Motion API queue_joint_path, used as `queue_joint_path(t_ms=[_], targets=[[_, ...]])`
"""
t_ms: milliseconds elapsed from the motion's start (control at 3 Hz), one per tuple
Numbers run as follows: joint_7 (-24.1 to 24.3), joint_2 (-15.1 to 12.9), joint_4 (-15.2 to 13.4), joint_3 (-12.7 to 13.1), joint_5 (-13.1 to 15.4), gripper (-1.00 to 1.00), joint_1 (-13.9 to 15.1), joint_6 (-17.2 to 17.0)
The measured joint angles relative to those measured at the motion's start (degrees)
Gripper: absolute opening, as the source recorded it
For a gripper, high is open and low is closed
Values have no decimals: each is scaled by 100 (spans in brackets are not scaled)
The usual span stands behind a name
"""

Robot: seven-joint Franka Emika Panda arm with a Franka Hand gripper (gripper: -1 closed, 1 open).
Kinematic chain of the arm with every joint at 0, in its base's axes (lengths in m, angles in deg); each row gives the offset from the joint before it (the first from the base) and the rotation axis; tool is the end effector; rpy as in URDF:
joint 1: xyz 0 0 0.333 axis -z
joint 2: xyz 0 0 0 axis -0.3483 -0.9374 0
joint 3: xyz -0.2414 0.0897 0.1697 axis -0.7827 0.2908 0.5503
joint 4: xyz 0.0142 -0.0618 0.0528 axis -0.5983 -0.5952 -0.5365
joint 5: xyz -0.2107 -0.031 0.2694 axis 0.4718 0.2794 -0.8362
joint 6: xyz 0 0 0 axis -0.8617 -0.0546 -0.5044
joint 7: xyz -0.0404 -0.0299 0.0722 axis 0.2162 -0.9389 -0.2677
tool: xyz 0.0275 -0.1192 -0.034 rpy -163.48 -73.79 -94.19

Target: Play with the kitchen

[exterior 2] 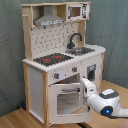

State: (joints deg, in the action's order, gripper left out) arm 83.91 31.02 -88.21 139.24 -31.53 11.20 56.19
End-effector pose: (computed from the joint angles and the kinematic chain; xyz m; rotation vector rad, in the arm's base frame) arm 0.2123 0.4551 0.2543 1.8110 0.4125 1.5243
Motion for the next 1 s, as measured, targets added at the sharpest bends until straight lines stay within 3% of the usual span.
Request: queue_joint_path(t_ms=[667, 1000], targets=[[456, -122, 57, 216, 118, -100, -465, -1049], [659, -119, 314, 293, 153, -100, -520, -1552]])
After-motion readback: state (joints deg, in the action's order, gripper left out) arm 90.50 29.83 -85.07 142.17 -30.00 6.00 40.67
